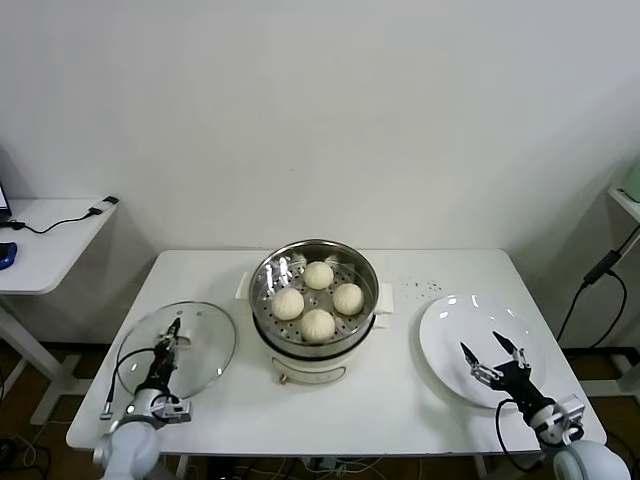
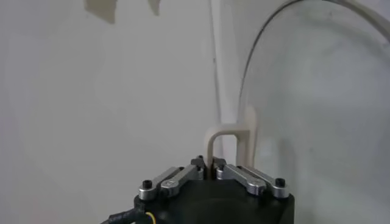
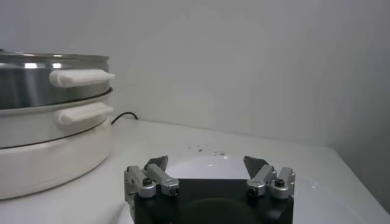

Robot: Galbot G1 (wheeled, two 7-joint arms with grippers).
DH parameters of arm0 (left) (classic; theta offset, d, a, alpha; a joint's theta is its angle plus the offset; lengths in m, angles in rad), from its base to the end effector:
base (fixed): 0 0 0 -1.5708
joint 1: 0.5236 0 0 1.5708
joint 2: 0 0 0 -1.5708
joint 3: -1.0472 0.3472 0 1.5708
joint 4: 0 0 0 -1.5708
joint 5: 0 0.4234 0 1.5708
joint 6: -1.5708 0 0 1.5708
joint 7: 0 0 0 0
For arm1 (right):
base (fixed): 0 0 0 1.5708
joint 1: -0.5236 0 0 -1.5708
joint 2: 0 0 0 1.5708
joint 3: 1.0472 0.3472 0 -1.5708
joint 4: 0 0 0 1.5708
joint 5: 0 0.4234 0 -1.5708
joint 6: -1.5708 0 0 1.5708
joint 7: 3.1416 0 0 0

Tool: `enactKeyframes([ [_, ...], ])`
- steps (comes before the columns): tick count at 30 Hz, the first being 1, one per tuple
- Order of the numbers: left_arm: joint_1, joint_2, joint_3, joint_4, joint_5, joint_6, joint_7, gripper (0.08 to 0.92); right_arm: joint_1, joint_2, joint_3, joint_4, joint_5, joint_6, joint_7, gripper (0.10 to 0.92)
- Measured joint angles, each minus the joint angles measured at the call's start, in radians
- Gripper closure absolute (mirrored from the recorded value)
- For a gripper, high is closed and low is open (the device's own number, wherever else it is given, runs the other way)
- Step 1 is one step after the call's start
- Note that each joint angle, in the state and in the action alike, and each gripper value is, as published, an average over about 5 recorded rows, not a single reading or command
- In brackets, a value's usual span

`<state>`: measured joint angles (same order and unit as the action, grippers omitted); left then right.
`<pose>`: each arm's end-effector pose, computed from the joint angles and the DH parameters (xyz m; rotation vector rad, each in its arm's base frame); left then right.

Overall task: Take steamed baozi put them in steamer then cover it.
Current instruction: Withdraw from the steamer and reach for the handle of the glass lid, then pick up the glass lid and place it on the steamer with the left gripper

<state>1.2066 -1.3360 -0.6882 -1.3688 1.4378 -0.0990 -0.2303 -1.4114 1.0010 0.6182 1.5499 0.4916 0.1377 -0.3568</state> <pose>0.3398 0.1666 -0.4643 -0.0196 -2.0271 -2.2271 0.2947 -0.2257 -0.4101 0.4179 -2.8997 0.0902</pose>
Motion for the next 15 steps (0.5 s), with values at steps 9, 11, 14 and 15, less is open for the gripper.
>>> enactKeyframes([
  [9,0.095,0.055,0.010,-0.191,-0.088,0.084,0.049,0.852,0.016,-0.002,0.005,-0.017,-0.003,0.009,-0.001,0.203],
  [11,0.128,0.072,0.006,-0.254,-0.104,0.124,0.063,0.852,0.021,-0.002,0.005,-0.022,-0.004,0.011,-0.002,0.203],
  [14,0.178,0.100,0.004,-0.354,-0.122,0.192,0.087,0.852,0.030,-0.002,0.003,-0.028,-0.008,0.013,-0.001,0.203],
  [15,0.194,0.110,0.004,-0.388,-0.128,0.215,0.096,0.852,0.033,-0.002,0.002,-0.029,-0.010,0.014,-0.001,0.203],
])
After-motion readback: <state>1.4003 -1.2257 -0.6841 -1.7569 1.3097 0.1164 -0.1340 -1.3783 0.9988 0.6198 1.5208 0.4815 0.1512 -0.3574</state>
